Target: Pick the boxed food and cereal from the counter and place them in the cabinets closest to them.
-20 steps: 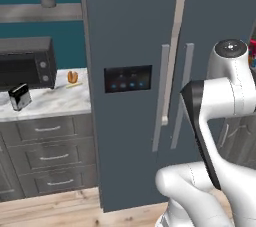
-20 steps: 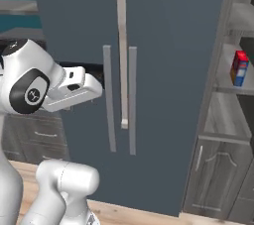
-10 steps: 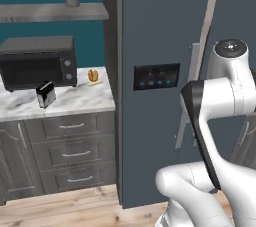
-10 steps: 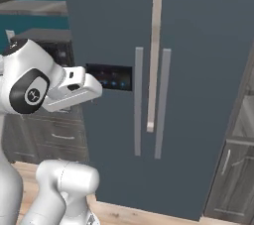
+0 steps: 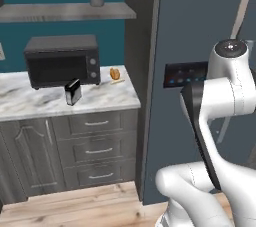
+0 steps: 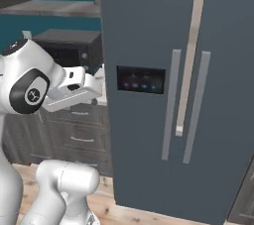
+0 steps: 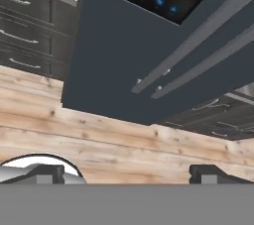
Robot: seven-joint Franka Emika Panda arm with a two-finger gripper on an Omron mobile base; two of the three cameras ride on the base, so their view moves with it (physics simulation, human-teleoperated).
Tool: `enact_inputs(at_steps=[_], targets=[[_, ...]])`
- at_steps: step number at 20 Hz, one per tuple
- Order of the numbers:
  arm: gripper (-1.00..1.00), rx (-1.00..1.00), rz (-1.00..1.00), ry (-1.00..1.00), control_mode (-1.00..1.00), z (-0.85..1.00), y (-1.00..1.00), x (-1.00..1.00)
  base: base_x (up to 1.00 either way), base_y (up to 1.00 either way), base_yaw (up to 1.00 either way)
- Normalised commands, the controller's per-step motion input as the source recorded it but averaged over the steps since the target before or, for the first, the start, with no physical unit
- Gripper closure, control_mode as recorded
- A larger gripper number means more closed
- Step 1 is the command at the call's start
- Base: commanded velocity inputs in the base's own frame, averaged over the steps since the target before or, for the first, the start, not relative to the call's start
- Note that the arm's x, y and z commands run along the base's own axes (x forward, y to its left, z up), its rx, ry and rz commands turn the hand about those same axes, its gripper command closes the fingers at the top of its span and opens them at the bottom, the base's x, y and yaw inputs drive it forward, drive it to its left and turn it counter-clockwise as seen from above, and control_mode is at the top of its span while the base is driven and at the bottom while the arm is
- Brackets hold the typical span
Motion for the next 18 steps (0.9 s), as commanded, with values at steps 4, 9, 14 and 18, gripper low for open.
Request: enact_inputs(at_steps=[4,9,14,18], targets=[[-1.00,0.00,0.00,0.00,1.00,0.00,0.00,0.00,0.00,0.62,0.02],[-1.00,0.00,0.00,0.00,1.00,0.00,0.00,0.00,0.00,0.63,0.02],[-1.00,0.00,0.00,0.00,1.00,0.00,0.00,0.00,0.00,0.59,0.02],[-1.00,0.00,0.00,0.00,1.00,0.00,0.00,0.00,0.00,0.59,0.02]])
